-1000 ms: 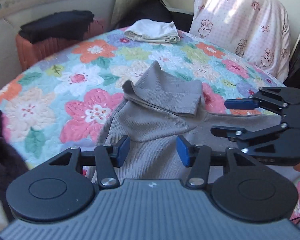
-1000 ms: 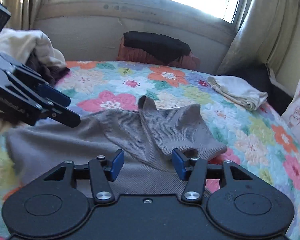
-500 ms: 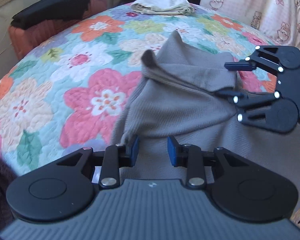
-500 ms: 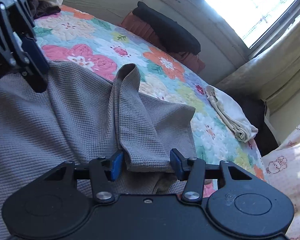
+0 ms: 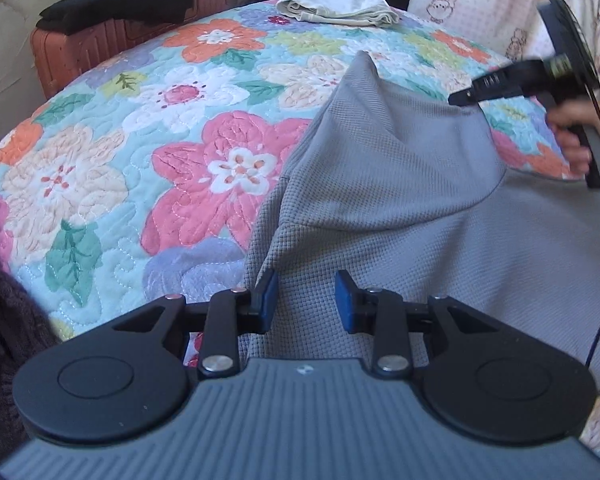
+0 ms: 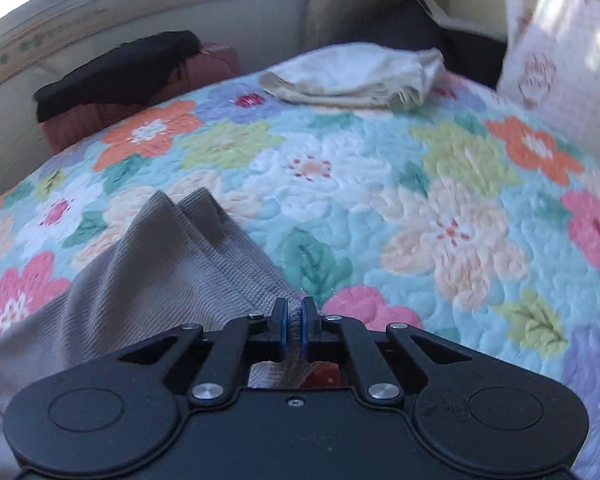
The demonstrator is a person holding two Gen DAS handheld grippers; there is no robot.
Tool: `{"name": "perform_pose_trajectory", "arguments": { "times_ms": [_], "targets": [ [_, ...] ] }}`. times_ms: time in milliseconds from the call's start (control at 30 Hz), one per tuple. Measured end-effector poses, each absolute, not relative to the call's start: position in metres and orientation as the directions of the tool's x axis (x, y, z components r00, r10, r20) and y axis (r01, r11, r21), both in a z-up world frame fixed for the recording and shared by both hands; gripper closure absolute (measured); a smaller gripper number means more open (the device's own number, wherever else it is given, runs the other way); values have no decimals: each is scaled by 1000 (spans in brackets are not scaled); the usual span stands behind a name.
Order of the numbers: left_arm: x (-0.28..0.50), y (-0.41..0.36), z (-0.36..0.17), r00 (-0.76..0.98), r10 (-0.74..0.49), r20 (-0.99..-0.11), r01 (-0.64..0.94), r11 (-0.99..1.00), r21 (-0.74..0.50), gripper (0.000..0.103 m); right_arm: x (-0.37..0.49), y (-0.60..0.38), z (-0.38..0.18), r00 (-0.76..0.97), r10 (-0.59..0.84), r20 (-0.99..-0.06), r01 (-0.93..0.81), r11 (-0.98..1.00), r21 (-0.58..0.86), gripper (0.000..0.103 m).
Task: Fold clothes
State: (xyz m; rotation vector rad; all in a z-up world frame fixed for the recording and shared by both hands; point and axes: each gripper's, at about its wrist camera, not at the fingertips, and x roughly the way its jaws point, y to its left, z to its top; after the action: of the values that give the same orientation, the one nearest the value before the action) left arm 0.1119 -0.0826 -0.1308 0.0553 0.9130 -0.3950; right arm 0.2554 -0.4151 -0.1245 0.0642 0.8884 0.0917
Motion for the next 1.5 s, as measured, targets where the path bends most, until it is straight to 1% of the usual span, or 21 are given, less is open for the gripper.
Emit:
{"name": "perform_pose_trajectory", "arguments": {
  "times_ms": [133, 200, 267, 433, 467, 533, 567, 633, 667, 700, 800, 833, 900, 933, 1000, 1067, 1167, 1333, 1400, 1467, 1500],
  "targets": [
    [114, -73, -126, 559, -325, -763, 345, 928, -142, 72, 259, -431, -120, 631, 31, -775, 80, 991, 105, 86],
    [116, -64, -121, 591, -331, -735, 326, 932, -158, 68, 251, -444, -116, 642, 132, -755, 97, 963, 251, 82],
    [120, -56, -121, 604, -342, -720, 319, 931, -175, 67, 239, -451, -116, 644, 245, -724, 99, 912, 397, 46],
    [132, -45, -138, 563, -404, -721, 307, 912, -271, 58, 212, -452, -132, 618, 312, -722, 155, 852, 500, 31],
    [134, -44, -144, 553, -431, -713, 312, 901, -303, 47, 211, -450, -139, 601, 322, -732, 151, 853, 500, 26],
    [137, -46, -155, 524, -453, -721, 307, 890, -336, 40, 216, -439, -150, 562, 351, -749, 90, 874, 477, 26],
    [136, -49, -158, 524, -443, -727, 311, 894, -321, 45, 218, -430, -149, 574, 346, -743, 19, 901, 434, 41],
    [131, -57, -152, 559, -406, -723, 355, 905, -234, 83, 223, -411, -143, 601, 332, -727, -141, 939, 313, 95],
    [130, -59, -148, 572, -388, -723, 366, 909, -198, 92, 221, -403, -135, 652, 314, -691, -200, 949, 243, 95],
    [129, -60, -144, 587, -369, -720, 365, 915, -171, 92, 221, -402, -131, 680, 282, -676, -198, 959, 202, 97],
    [128, -44, -133, 624, -258, -738, 249, 960, -125, 89, 227, -396, -127, 718, 191, -669, -176, 980, 91, 95],
    [126, -37, -129, 618, -193, -762, 189, 977, -94, 89, 228, -395, -130, 684, 164, -711, -163, 984, 70, 80],
    [117, -21, -121, 600, -136, -788, 141, 988, -63, 87, 231, -393, -135, 611, 107, -785, -139, 990, 27, 76],
    [109, -11, -116, 595, -157, -788, 139, 986, -91, 85, 218, -393, -126, 627, 106, -772, -125, 992, 35, 74],
    [93, 7, -108, 581, -213, -785, 134, 977, -166, 64, 189, -388, -103, 657, 158, -737, -143, 986, 84, 58],
    [77, 20, -109, 547, -322, -773, 126, 944, -304, 57, 155, -378, -82, 678, 226, -699, -191, 973, 129, 44],
    [55, 26, -124, 509, -450, -733, 119, 881, -458, 57, 105, -351, -66, 673, 321, -666, -299, 942, 152, 41],
    [54, 1, -144, 539, -460, -706, 174, 880, -441, 40, 36, -308, -84, 619, 395, -678, -409, 900, 151, 38],
    [61, -5, -152, 540, -460, -705, 177, 881, -439, 47, 22, -300, -100, 587, 399, -705, -416, 895, 161, 38],
    [64, -8, -150, 544, -464, -699, 188, 880, -437, 93, 10, -297, -115, 561, 399, -726, -406, 896, 179, 38],
    [60, -11, -140, 570, -435, -697, 211, 897, -388, 93, 6, -297, -120, 551, 399, -733, -399, 897, 188, 38]
  ]
}}
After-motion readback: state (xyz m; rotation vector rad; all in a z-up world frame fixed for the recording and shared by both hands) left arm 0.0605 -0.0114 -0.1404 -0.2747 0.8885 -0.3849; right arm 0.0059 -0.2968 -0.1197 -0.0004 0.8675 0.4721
